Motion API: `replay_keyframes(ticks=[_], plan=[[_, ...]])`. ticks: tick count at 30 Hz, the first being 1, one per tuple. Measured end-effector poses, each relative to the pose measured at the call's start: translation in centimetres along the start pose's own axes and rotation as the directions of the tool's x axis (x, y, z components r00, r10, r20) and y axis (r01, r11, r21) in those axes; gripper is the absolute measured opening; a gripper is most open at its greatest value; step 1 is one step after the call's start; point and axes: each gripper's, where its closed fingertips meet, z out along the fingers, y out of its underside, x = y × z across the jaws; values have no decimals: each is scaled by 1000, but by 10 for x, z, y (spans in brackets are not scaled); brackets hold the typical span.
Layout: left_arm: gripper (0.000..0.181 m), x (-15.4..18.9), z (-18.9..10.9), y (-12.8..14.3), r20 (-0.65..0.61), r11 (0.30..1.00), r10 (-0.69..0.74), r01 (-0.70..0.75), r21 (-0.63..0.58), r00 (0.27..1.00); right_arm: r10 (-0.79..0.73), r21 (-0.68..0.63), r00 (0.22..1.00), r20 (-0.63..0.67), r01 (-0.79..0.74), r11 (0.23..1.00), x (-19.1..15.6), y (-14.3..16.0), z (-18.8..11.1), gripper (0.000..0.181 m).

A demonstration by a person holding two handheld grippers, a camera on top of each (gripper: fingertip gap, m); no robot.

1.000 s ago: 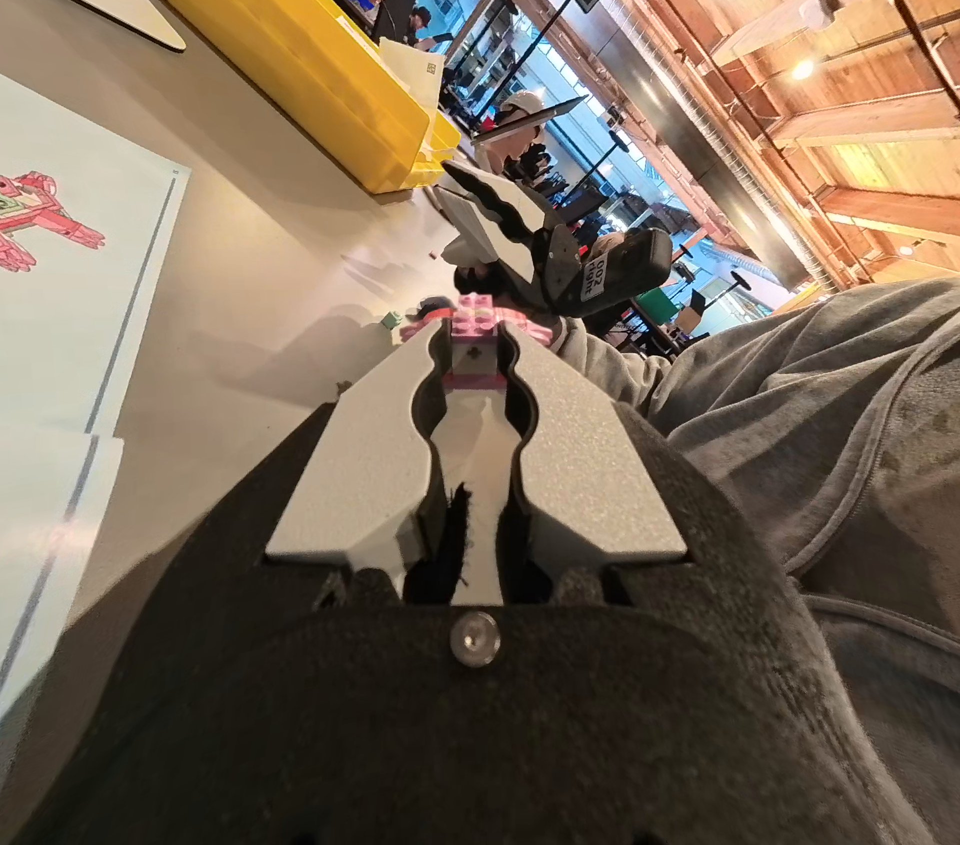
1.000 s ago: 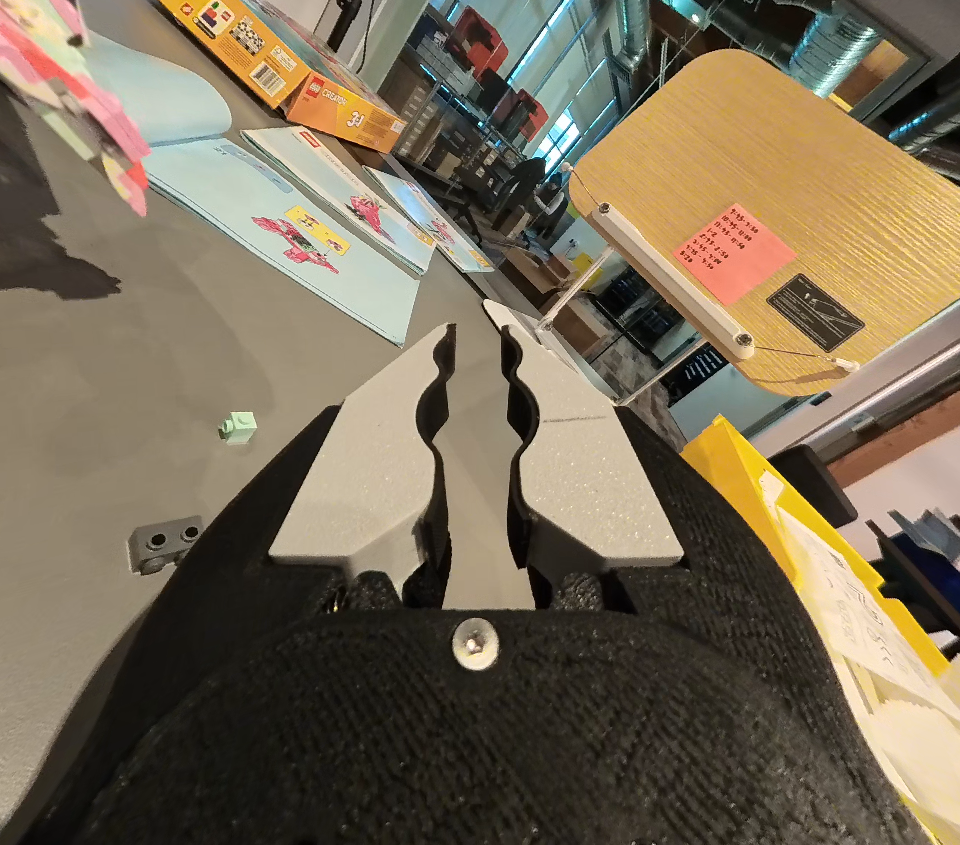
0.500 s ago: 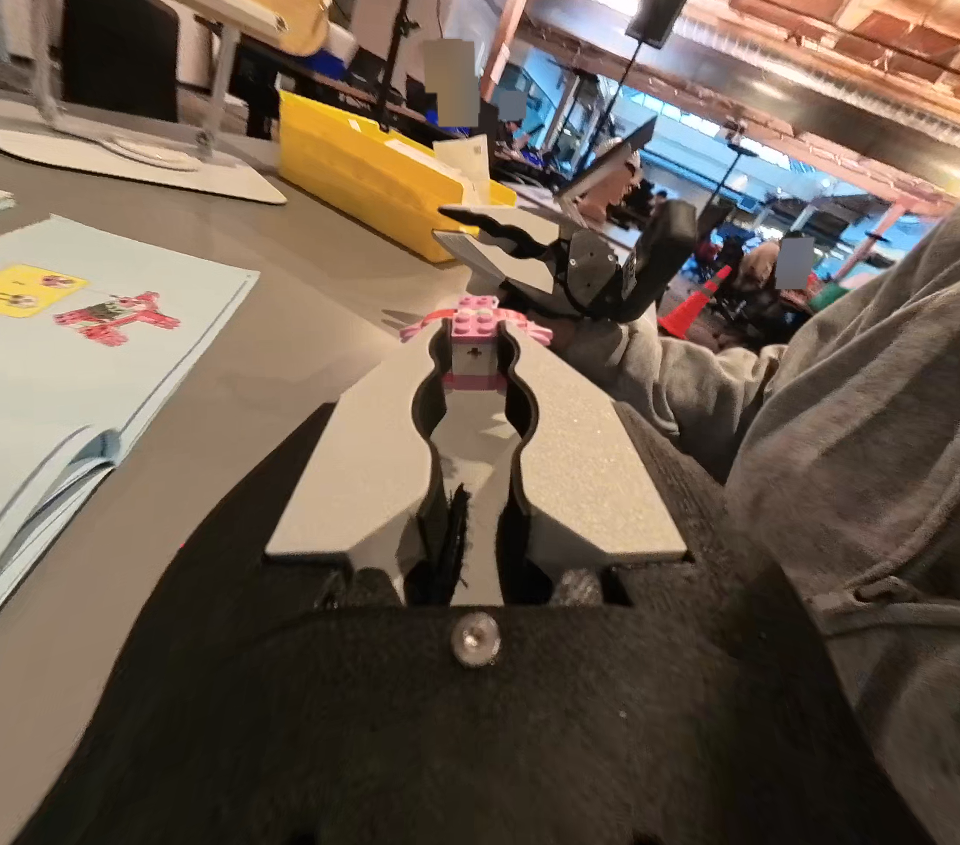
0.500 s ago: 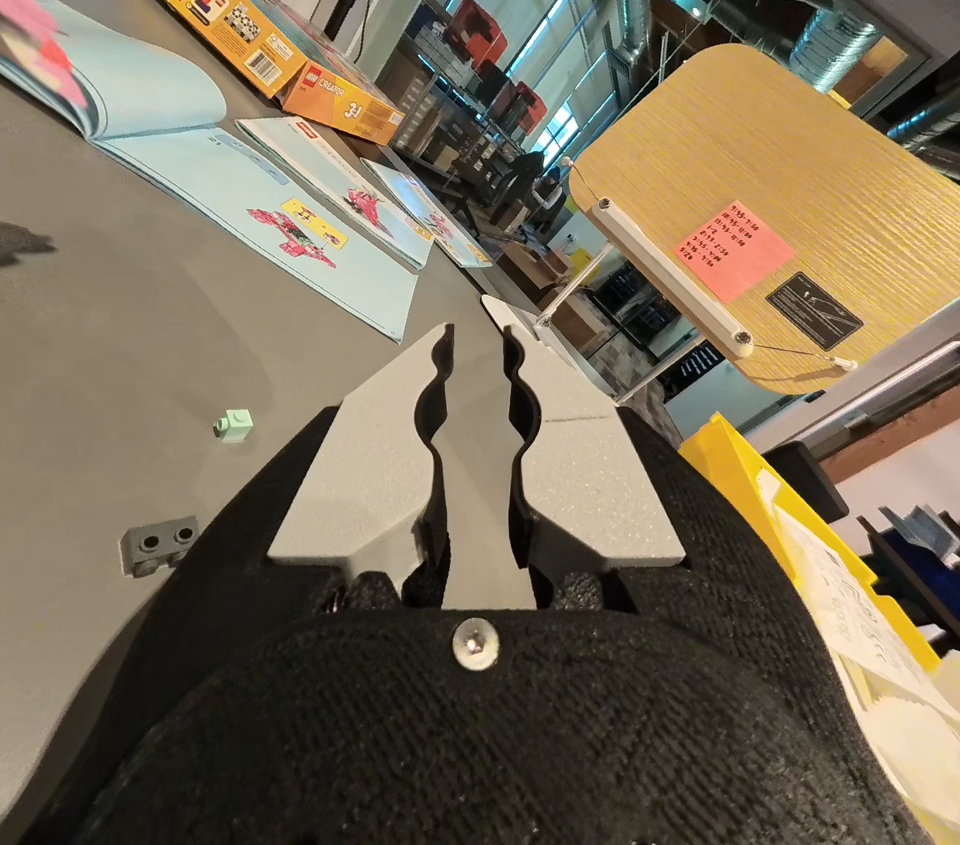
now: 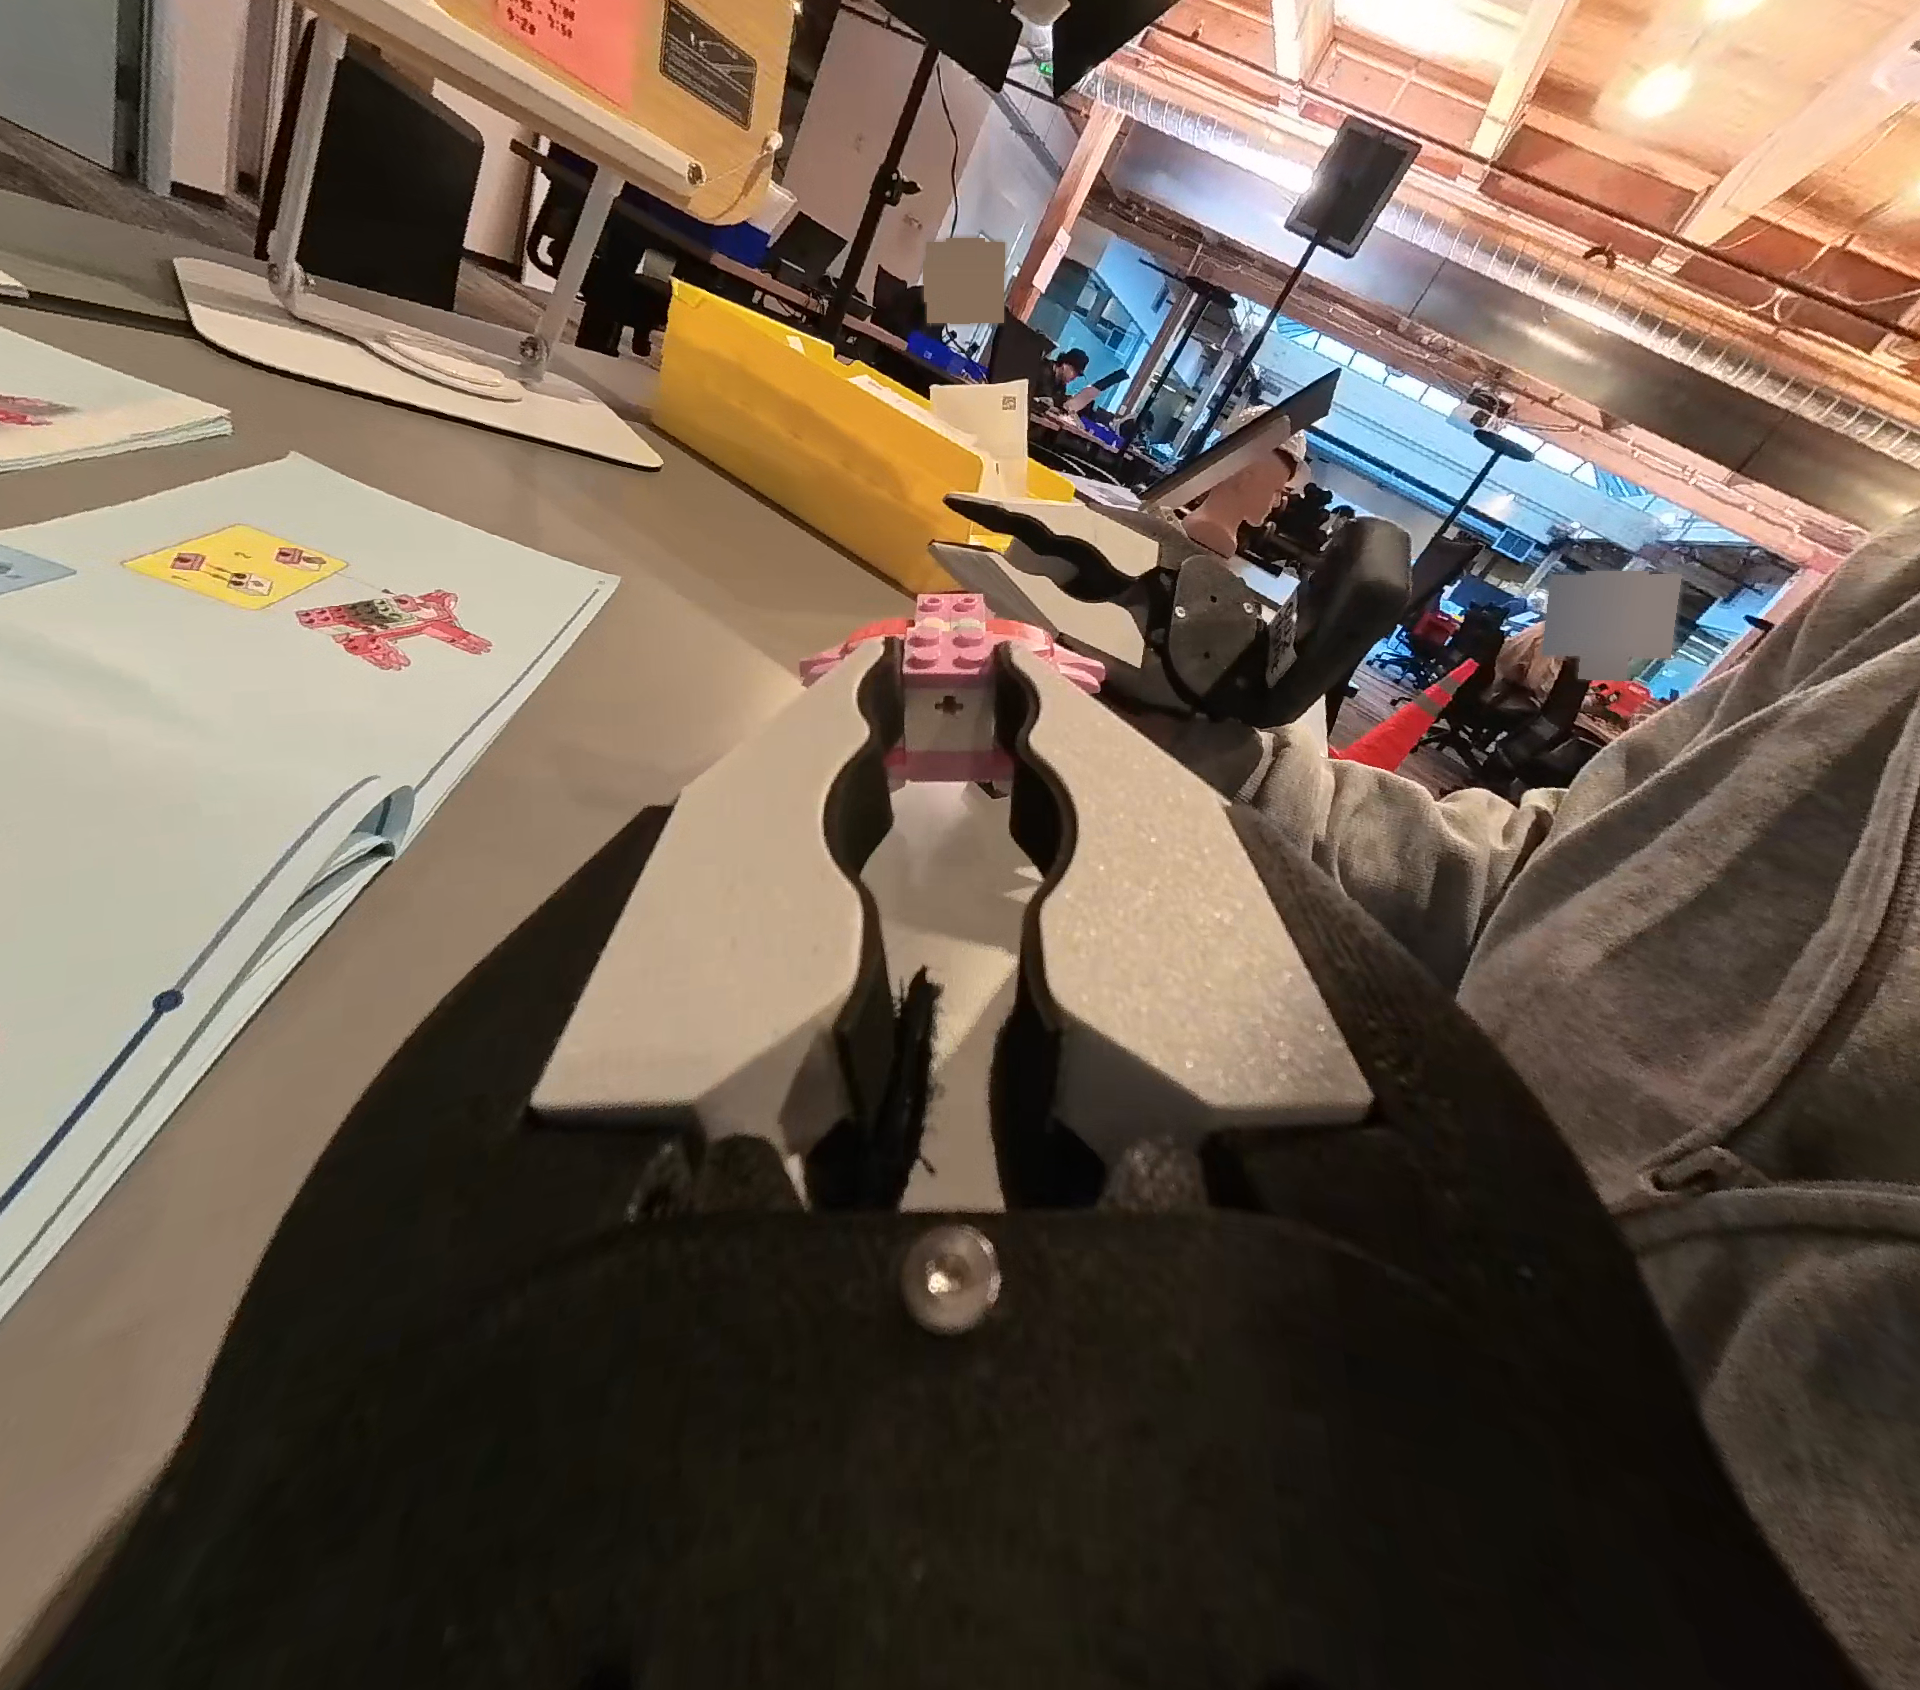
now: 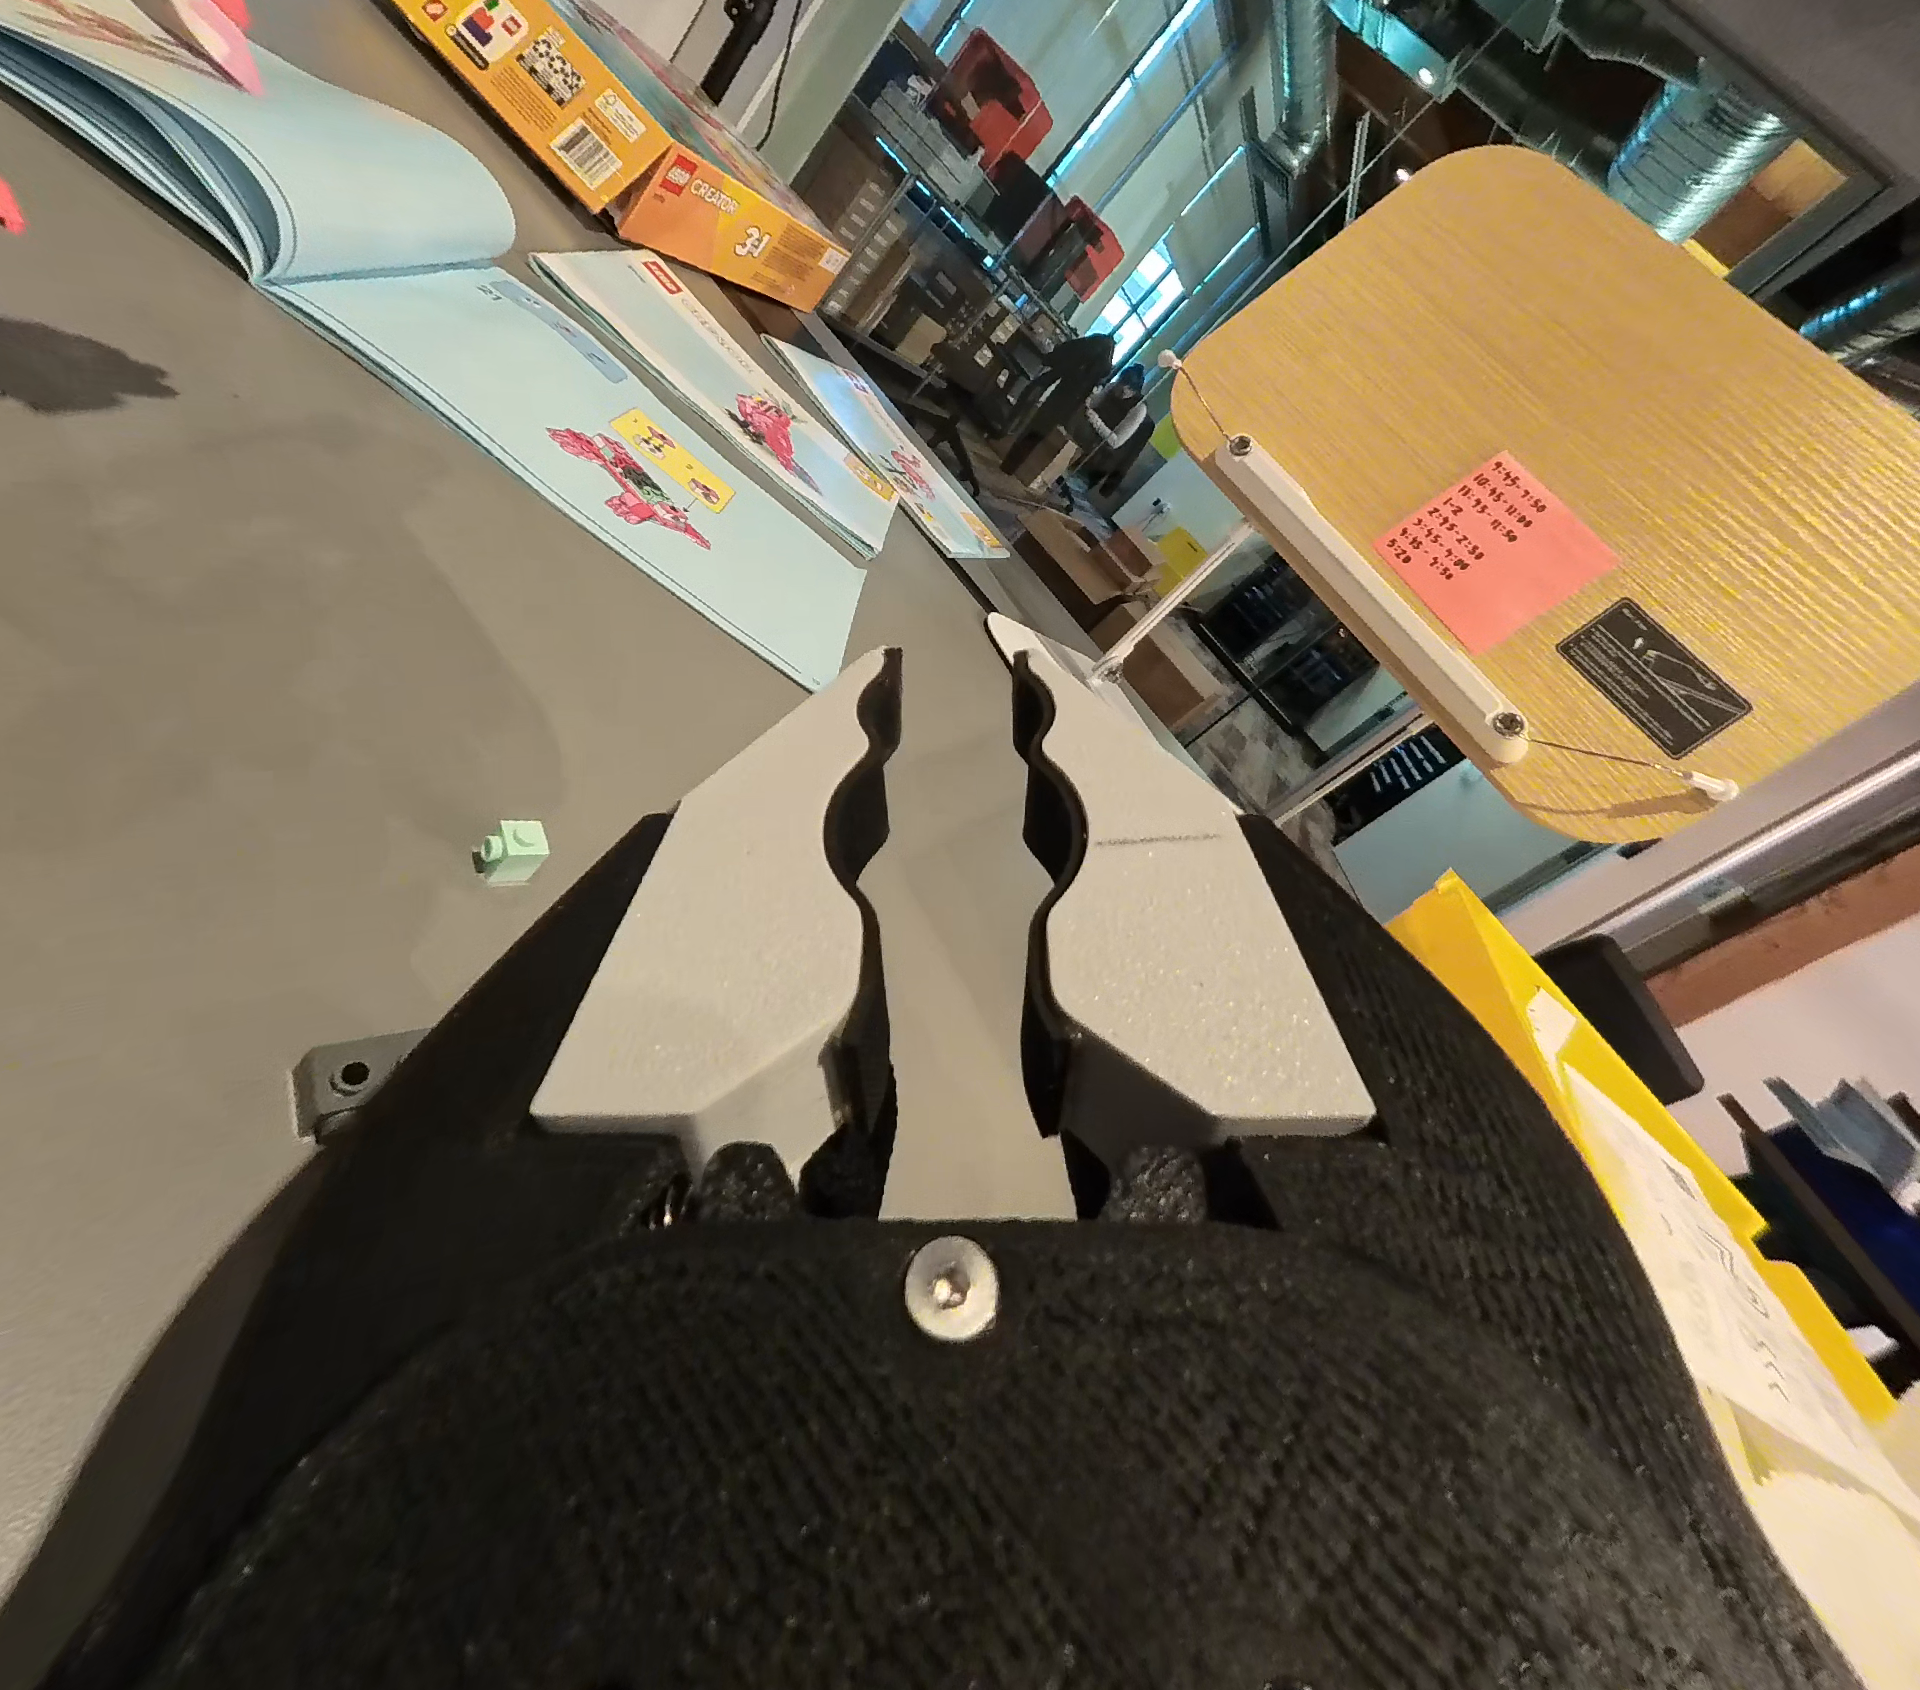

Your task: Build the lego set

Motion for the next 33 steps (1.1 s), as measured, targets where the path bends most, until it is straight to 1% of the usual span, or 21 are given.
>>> replay_keyframes(ticks=[33], plan=[[15,-5,0,-1,11,1000,-30,30,9,999,0,28,1000,26,-1,1000,-3,-5,4,22]])
